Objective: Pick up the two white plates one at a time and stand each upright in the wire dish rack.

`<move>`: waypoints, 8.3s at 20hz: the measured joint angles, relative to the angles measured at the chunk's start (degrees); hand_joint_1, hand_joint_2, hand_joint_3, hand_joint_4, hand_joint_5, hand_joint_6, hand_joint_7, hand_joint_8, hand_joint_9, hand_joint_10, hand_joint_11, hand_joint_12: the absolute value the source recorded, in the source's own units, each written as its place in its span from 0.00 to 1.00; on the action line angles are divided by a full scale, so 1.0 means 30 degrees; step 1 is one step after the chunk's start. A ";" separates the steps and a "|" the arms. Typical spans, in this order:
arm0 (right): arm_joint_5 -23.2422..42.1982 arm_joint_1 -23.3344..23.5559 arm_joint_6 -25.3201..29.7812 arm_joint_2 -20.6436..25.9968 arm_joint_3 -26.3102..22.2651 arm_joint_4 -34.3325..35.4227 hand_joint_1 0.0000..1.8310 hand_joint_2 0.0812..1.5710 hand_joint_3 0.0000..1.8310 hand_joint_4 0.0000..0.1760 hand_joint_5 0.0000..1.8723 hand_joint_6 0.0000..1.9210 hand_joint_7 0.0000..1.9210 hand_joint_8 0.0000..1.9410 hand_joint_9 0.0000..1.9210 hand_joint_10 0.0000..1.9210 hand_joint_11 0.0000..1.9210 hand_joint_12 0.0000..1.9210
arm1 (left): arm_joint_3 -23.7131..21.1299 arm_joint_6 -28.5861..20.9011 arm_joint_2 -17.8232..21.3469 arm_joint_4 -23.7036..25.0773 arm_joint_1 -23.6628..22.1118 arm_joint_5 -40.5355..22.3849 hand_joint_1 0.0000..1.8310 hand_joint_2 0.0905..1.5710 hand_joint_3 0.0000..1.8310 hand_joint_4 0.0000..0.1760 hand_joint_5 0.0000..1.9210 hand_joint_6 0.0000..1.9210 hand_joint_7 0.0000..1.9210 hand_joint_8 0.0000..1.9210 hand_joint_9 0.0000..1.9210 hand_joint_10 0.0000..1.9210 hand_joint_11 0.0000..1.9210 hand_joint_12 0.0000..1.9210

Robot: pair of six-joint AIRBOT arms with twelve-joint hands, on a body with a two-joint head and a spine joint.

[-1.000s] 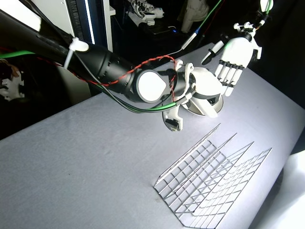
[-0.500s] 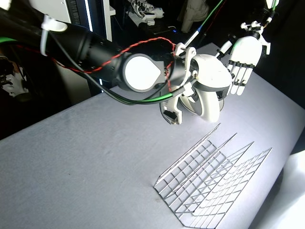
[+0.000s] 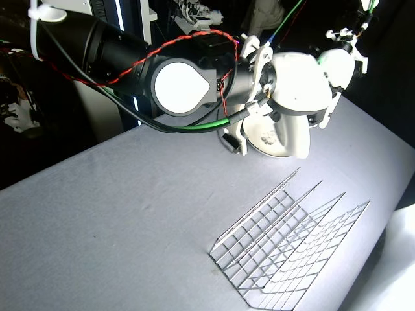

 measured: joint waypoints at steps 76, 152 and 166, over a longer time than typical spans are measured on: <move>-0.6091 -0.0729 0.0182 0.1690 0.3854 0.8400 0.82 0.66 0.00 0.00 0.52 0.45 0.58 0.30 0.55 0.45 0.46 0.76 | 0.0612 -0.1610 -0.1639 0.0211 0.1661 0.0605 0.00 0.72 0.00 0.00 0.01 0.00 0.00 0.00 0.00 0.00 0.00 0.00; 0.0306 -0.3330 -0.0962 0.0321 -0.1224 -0.9384 0.86 0.69 0.00 0.00 0.15 0.00 0.12 0.00 0.14 0.00 0.00 0.48 | 0.1902 -0.2834 -0.2484 -0.5960 0.7395 -0.0780 0.00 0.69 0.00 0.00 0.01 0.00 0.00 0.00 0.00 0.00 0.00 0.00; -0.0699 -0.3956 -0.1093 -0.4670 0.2273 -0.9129 0.88 0.71 0.00 0.00 0.15 0.00 0.11 0.00 0.09 0.00 0.00 0.45 | 0.2135 -0.2834 -0.2601 -0.5952 0.7424 -0.0984 0.00 0.69 0.00 0.00 0.02 0.00 0.00 0.00 0.00 0.00 0.00 0.00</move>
